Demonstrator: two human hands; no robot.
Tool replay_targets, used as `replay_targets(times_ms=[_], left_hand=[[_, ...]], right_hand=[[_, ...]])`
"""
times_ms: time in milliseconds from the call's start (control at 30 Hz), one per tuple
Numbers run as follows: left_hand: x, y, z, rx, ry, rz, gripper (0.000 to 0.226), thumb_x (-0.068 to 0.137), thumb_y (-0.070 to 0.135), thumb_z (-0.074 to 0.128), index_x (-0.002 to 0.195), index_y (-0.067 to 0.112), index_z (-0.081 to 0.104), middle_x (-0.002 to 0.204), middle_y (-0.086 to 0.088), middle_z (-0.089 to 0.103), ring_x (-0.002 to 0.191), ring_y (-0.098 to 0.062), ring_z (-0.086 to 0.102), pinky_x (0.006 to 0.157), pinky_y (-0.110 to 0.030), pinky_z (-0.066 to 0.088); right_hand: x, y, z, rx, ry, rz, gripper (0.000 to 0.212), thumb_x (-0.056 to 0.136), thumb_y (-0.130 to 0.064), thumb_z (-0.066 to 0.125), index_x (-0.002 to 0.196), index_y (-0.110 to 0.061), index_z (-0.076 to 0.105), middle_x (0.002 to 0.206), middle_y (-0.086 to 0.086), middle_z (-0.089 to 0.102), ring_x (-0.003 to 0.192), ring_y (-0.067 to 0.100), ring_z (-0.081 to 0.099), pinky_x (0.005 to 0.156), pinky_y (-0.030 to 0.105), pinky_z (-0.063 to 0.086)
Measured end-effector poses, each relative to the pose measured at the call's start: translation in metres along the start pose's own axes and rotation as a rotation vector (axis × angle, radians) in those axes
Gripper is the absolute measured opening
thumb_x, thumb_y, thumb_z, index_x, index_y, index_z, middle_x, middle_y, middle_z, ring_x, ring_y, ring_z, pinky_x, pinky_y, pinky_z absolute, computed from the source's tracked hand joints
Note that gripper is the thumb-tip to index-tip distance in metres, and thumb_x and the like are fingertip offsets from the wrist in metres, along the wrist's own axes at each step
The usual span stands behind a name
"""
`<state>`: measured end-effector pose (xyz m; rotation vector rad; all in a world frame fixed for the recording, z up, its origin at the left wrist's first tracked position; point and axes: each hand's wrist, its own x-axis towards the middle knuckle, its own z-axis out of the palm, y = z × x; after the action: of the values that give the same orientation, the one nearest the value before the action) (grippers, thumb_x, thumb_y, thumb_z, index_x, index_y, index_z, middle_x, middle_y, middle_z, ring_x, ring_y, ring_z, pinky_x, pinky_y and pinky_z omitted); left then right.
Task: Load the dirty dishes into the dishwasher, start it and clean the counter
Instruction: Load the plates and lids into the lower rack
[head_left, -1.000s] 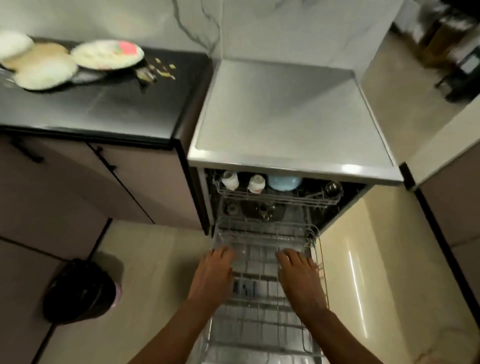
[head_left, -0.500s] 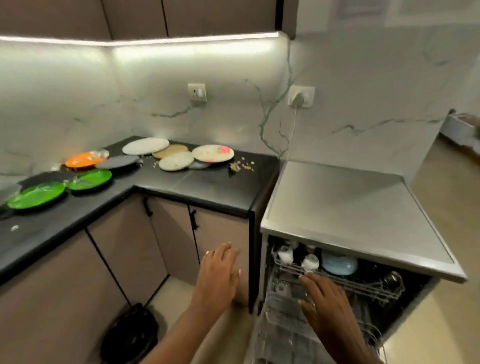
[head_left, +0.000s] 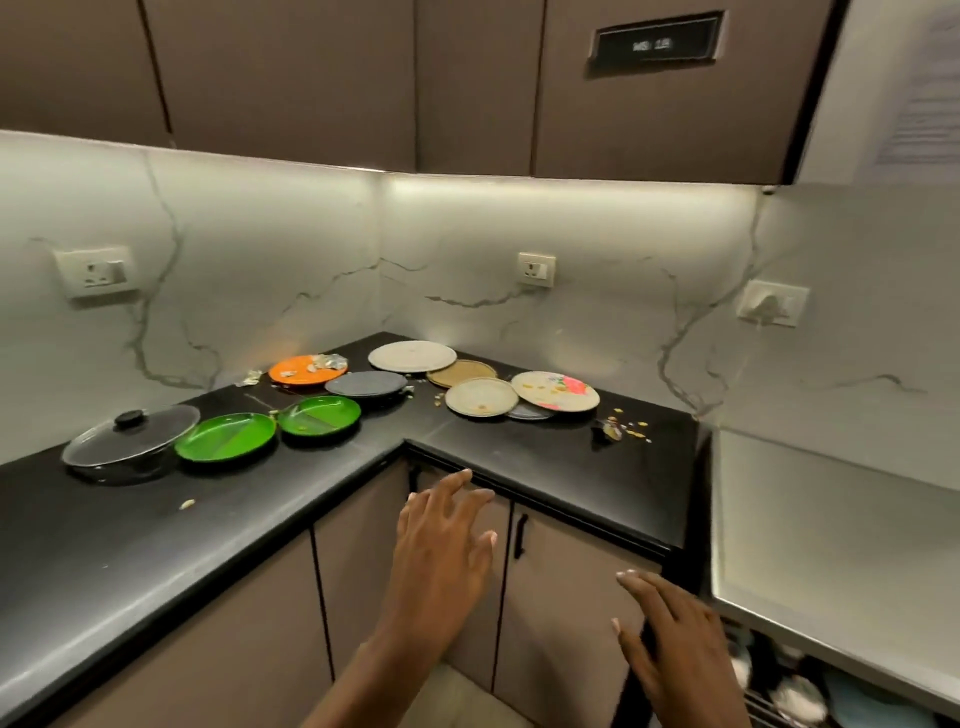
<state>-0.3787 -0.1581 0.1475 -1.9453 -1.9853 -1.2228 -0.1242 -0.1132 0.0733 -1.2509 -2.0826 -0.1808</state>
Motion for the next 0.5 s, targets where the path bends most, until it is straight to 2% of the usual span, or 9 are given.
replay_targets(times_ms=[100,133,267,500], left_hand=[[0.015,-0.050,-0.028,-0.034,0.001,-0.078,0.037,0.090,0.031,0.060,0.126,0.035,0.054,0.143,0.015,0.035,0.132,-0.009,0.032,0.113,-0.035,0.026],[0.020,-0.068,-0.036,-0.024,0.000,-0.083,0.037,0.089,0.031,0.061,0.125,0.035,0.054,0.142,0.015,0.037,0.131,-0.011,0.035,0.111,-0.033,0.028],[0.029,-0.133,-0.053,-0.024,0.005,-0.143,0.037,0.087,0.030,0.062,0.124,0.032,0.056,0.138,0.012,0.042,0.126,-0.012,0.041,0.107,-0.036,0.034],[0.048,-0.210,-0.061,0.022,0.042,-0.219,0.039,0.083,0.027,0.067,0.121,0.026,0.060,0.131,0.007,0.050,0.118,-0.012,0.048,0.098,-0.034,0.043]], right_hand=[[0.026,-0.048,0.033,0.030,-0.034,0.006,0.045,0.075,-0.046,0.046,0.117,-0.033,0.050,0.106,-0.001,0.069,0.090,0.019,0.069,0.079,0.033,0.047],[0.033,-0.063,0.045,0.039,-0.039,0.011,0.045,0.075,-0.047,0.046,0.118,-0.033,0.050,0.108,-0.002,0.069,0.092,0.017,0.068,0.079,0.033,0.047],[0.052,-0.105,0.083,0.089,-0.087,0.009,0.043,0.078,-0.047,0.048,0.119,-0.034,0.051,0.113,-0.004,0.066,0.104,0.011,0.052,0.084,0.028,0.032],[0.116,-0.151,0.145,0.156,-0.123,-0.077,0.041,0.085,-0.046,0.047,0.120,-0.029,0.058,0.116,-0.009,0.062,0.107,0.011,0.055,0.090,0.025,0.031]])
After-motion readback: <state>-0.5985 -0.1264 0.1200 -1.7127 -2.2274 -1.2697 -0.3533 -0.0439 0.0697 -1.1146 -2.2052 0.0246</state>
